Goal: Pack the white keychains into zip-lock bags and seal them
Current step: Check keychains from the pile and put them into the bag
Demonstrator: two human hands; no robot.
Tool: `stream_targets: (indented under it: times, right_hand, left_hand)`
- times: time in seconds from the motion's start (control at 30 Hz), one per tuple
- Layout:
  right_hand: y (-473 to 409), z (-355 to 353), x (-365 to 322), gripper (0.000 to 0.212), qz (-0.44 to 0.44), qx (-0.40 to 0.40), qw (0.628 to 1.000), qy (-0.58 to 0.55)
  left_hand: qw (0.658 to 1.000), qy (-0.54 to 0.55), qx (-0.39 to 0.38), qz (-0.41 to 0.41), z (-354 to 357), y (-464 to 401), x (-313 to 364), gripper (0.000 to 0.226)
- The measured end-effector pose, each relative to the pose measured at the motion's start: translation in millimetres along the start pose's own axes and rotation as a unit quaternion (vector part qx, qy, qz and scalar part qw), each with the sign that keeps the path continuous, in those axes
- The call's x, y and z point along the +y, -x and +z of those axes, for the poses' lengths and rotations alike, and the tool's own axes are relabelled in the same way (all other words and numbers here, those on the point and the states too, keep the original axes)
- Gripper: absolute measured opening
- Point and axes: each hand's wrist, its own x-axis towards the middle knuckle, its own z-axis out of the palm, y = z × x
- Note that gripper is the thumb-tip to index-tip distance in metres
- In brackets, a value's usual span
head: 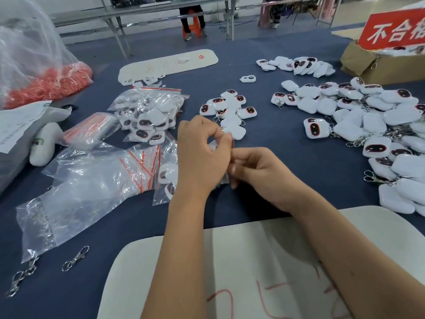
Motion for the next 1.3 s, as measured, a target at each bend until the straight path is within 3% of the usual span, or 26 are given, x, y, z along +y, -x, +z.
stream_targets:
  times: [0.07, 0.17, 0.23, 0.3, 0.37, 0.43, 0.53, 0.63, 0.77, 0.87, 0.97, 1.1, 1.2, 1.3]
  right_hand:
    - [-2, 5, 2, 0.027, -0.005, 0.042, 0.997, 0.071]
    - [-2, 5, 2, 0.032, -0.034, 0.208, 0.971, 0.112]
    - [-1, -5, 2, 0.028, -0.037, 0.328, 0.93, 0.16]
    - [1, -24, 3, 0.023, -0.02, 0.426, 0.859, 0.282]
    - [5, -45, 6, 0.03, 0.028, 0.454, 0.777, 0.435]
    - [6, -61, 8, 0.054, 0.133, 0.402, 0.754, 0.502]
    - [4, -67, 9, 0.064, 0.239, 0.3, 0.761, 0.523]
    - [4, -59, 10, 0.061, 0.189, 0.302, 0.762, 0.541]
    - [1, -52, 9, 0.041, 0.178, 0.295, 0.799, 0.493]
    - [-1, -51, 6, 0.042, 0.195, 0.286, 0.814, 0.467]
    - [0, -49, 6, 0.029, 0.147, 0.292, 0.834, 0.444]
    - [1, -38, 6, 0.002, 0.012, 0.329, 0.907, 0.263]
    - [0, -33, 6, 0.01, 0.008, 0.302, 0.951, 0.06]
    - [0, -35, 8, 0.02, 0.005, 0.261, 0.965, 0.012]
  left_hand:
    - [1.0, 0.001, 0.007, 0.001, 1, 1, -1, 0.029]
    - [1.0, -0.005, 0.01, -0.006, 7, 2, 0, 0.028]
    - [1.0, -0.011, 0.012, -0.012, 13, 4, 2, 0.027]
    - [1.0, 0.012, 0.019, -0.01, 19, 6, 7, 0.024]
    - [0.998, 0.065, 0.017, -0.003, 27, 9, 12, 0.022]
    - [0.993, 0.119, -0.014, -0.018, 35, 13, 17, 0.023]
    - [0.985, 0.139, -0.087, -0.058, 46, 18, 19, 0.024]
    - [0.982, 0.106, -0.147, -0.054, 55, 23, 17, 0.018]
    - [0.982, 0.102, -0.155, -0.037, 65, 29, 20, 0.017]
    - [0.981, 0.122, -0.141, -0.052, 67, 29, 17, 0.02]
    - [0.979, 0.144, -0.116, -0.086, 66, 24, 12, 0.016]
    - [0.975, 0.171, -0.07, -0.125, 64, 19, 7, 0.008]
    - [0.962, 0.214, -0.017, -0.17, 58, 15, 2, 0.009]
    - [0.95, 0.246, -0.029, -0.188, 49, 10, -5, 0.008]
